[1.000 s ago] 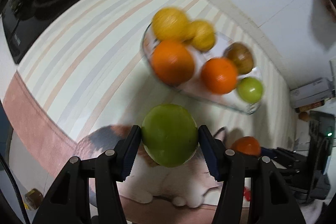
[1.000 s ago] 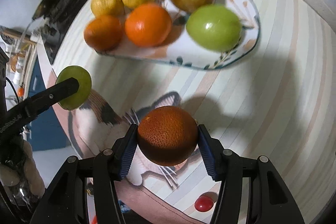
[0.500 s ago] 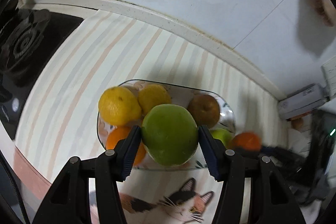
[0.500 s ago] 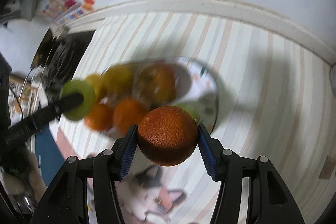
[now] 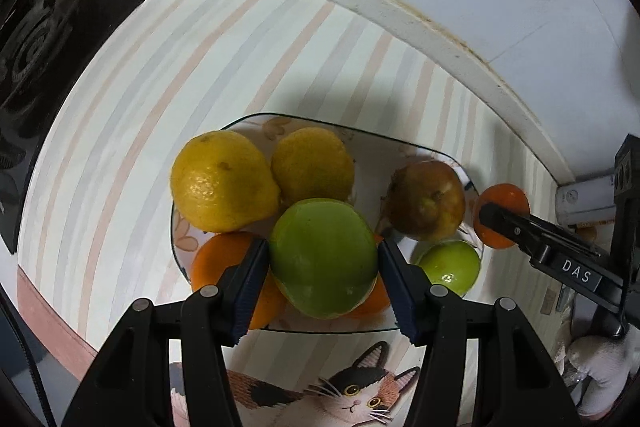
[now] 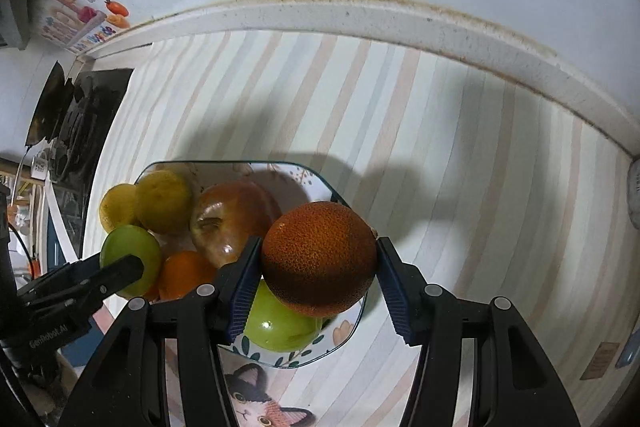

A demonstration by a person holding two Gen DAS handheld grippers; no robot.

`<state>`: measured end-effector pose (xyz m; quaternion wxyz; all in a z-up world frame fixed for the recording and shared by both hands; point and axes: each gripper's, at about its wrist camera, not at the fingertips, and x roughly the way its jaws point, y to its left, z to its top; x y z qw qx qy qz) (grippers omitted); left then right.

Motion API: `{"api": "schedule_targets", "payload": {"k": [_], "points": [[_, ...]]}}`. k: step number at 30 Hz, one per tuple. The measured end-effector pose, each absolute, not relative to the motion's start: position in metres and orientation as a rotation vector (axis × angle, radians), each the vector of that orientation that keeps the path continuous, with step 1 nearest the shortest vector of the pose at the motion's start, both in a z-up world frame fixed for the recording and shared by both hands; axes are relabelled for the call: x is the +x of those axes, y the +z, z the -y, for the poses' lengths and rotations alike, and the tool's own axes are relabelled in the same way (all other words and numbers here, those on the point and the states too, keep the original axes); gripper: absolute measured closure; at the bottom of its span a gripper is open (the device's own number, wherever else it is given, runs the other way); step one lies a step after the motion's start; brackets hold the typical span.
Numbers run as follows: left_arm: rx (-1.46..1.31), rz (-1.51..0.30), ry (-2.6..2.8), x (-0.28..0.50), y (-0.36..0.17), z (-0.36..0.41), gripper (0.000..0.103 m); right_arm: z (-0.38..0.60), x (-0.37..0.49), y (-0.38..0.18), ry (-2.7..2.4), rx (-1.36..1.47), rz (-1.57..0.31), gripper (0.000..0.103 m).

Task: Organize fruits
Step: 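Carry the orange and green apple onto the plate and open both tools, then lift both tools up away from the plate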

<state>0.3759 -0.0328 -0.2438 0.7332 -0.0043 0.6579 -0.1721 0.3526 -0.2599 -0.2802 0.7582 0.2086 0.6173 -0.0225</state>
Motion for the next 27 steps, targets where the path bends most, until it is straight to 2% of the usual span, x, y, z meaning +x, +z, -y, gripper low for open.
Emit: {"api": "schedule_targets", "payload": {"k": [4,5,6,8,10,12,13,16,27], "points": [[-0.055,-1.465,-0.36,0.379,-0.248,0.026,0.048,0.259,0.357,-0.29,-0.017,0.479,-1.374,0.042],[-0.065,-1.463,-0.358,0.379,-0.248,0.025,0.046,0.258,0.357,-0.291,-0.015,0.482,-1.374,0.032],[-0.068,-1.453,-0.358,0.379,-0.246,0.024,0.043,0.258,0.357,-0.291,-0.006,0.483,-1.372,0.028],[-0.074,-1.439,-0.361,0.379,-0.243,0.023,0.027,0.259,0.357,-0.29,-0.012,0.486,-1.367,0.025],[-0.077,-1.431,-0.364,0.38,-0.239,0.023,0.021,0.26,0.358,-0.287,-0.009,0.492,-1.366,0.025],[-0.062,-1.423,-0.353,0.38,-0.236,0.022,0.02,0.261,0.355,-0.283,-0.013,0.498,-1.362,0.018],[-0.057,-1.417,-0.348,0.38,-0.234,0.021,0.02,0.262,0.353,-0.282,-0.017,0.495,-1.362,0.011],[-0.033,-1.391,-0.318,0.376,-0.23,0.016,0.011,0.26,0.348,-0.273,-0.037,0.458,-1.361,0.01],[0.06,-1.258,-0.147,0.327,-0.21,-0.004,0.011,0.234,0.292,-0.239,-0.067,0.276,-1.306,0.007]]}}
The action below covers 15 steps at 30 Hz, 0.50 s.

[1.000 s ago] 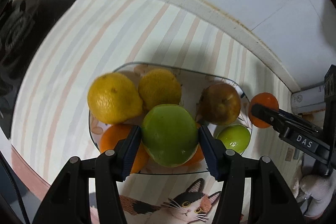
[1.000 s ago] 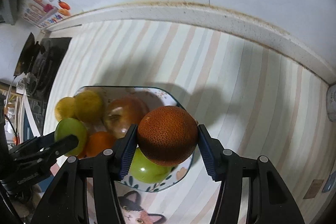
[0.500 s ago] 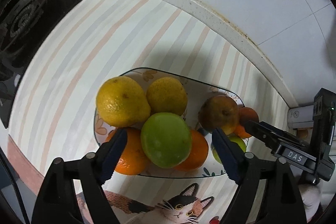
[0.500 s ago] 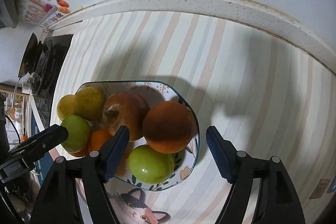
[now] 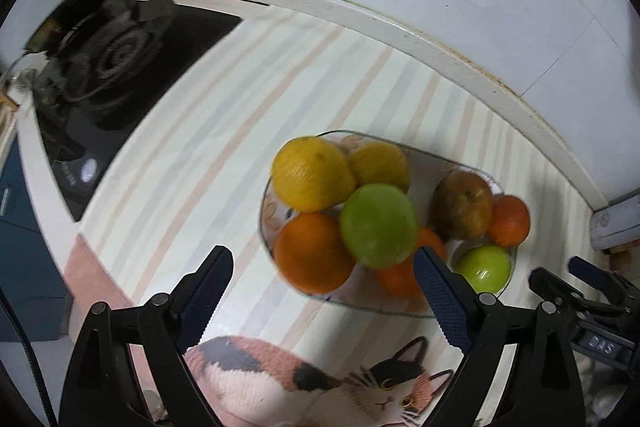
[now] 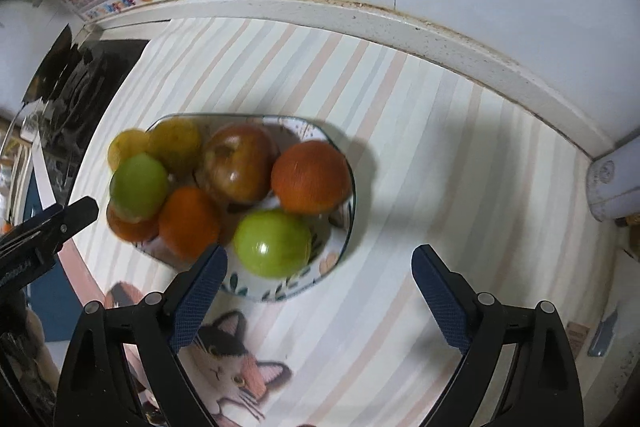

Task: Organize fruits
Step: 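Lift both tools up away from the plate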

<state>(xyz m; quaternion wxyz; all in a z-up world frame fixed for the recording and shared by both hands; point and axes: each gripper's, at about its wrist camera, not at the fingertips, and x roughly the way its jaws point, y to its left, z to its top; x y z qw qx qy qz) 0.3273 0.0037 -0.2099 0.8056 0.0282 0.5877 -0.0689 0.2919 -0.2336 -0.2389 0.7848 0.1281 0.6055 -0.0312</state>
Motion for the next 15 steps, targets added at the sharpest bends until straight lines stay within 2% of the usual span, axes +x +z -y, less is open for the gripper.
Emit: {"api": "schedule_targets", "payload": {"k": [8,15], "points": [[0.116,-1.183,-0.108,0.29,-0.187,-0.002,0.011,0.223,0.255,-0.203,-0.064,0.204,-1.256,0.007],[0.121,-1.081,-0.135,0.248,-0.137,0.007,0.011,0.228,0.221,-0.153,-0.062,0.175,-1.17,0.007]]}}
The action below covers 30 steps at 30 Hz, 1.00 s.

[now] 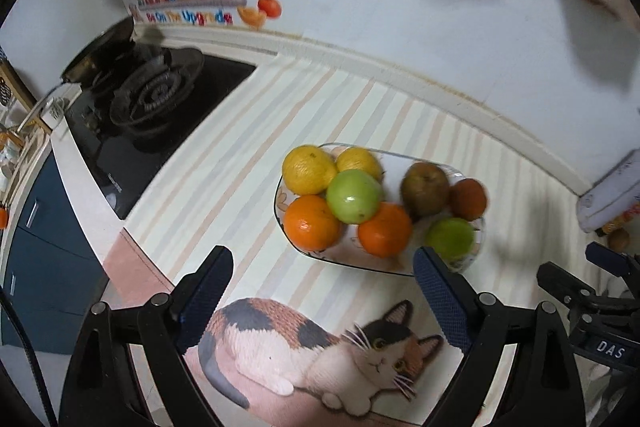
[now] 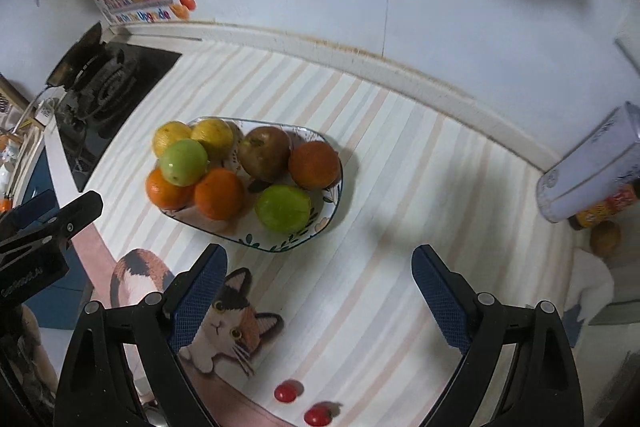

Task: Organize fruits
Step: 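Lift both tools up away from the plate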

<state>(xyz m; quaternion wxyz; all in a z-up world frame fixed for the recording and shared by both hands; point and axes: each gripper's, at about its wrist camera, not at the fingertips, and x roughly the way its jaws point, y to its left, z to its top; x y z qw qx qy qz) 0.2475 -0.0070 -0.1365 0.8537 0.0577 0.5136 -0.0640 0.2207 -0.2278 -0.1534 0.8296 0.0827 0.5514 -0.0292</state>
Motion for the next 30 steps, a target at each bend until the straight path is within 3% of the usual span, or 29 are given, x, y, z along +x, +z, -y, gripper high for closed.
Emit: {"api": "schedule_targets", "payload": {"k": [13,30], "points": [[0.09,-0.953,-0.17,0.165,-0.057,0.011,0.011,0.224,0.137,-0.056,-0.02,0.122,-1.009,0.007],[0.054,-0.864,-0.173,0.095,-0.005,0.0,0.011,0.224,0.062,0.008,0.004,0.121,-0.906,0.007]]}}
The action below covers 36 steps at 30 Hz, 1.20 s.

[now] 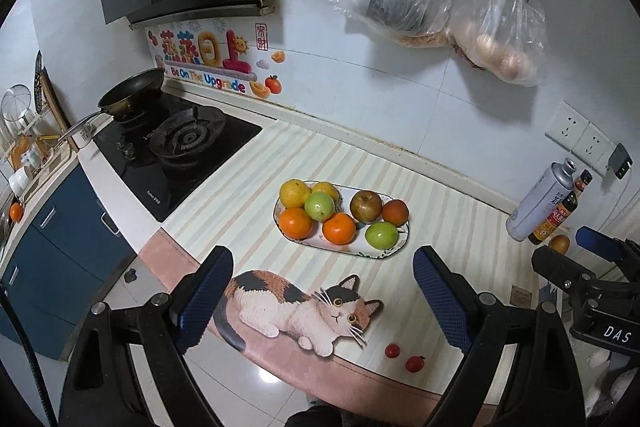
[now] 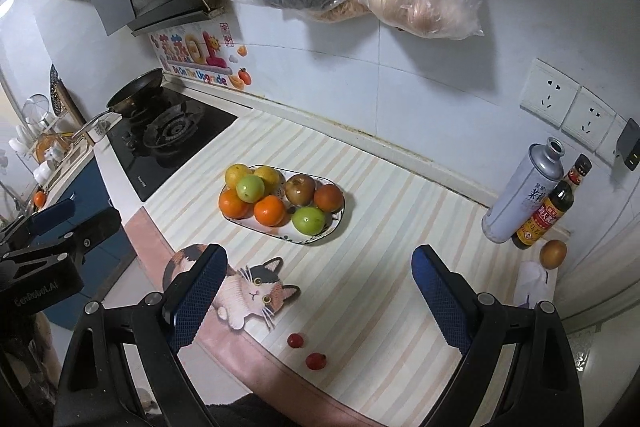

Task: Organize fruits
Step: 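Lift both tools up away from the plate, then grasp a cherry tomato with the right tool while the left tool grasps the other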

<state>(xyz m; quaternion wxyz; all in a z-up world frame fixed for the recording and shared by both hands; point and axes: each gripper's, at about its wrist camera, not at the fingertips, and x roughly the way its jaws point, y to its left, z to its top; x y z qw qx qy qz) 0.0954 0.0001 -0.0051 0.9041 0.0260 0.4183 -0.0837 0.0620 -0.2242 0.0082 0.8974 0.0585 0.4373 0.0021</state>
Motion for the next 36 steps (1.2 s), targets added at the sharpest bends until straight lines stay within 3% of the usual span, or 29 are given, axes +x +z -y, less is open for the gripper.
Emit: {"api": "schedule_targets", "payload": {"k": [16,19,25,27,29,36], "points": [[0.059,-0.875,-0.166,0.083,-0.01,0.001,0.011,0.229,0.057,0.007,0.034,0.184,-0.911,0.007],[0.064,-0.892,-0.156,0.09,-0.021,0.003,0.0,0.233,0.065,-0.016,0.043,0.207,-0.977,0.007],[0.166,-1.009,-0.098,0.107,-0.081,0.015,0.0,0.24,0.08,-0.131,0.062,0.283,-1.252,0.008],[0.212,-1.074,-0.081,0.113,-0.112,0.019,0.0,0.24,0.079,-0.175,0.077,0.319,-1.334,0.016],[0.24,-1.147,-0.079,0.118,-0.142,0.021,0.0,0.238,0.078,-0.215,0.094,0.344,-1.41,0.03],[0.259,-1.359,-0.097,0.123,-0.223,0.028,0.0,0.219,0.071,-0.293,0.138,0.362,-1.525,0.048]]}}
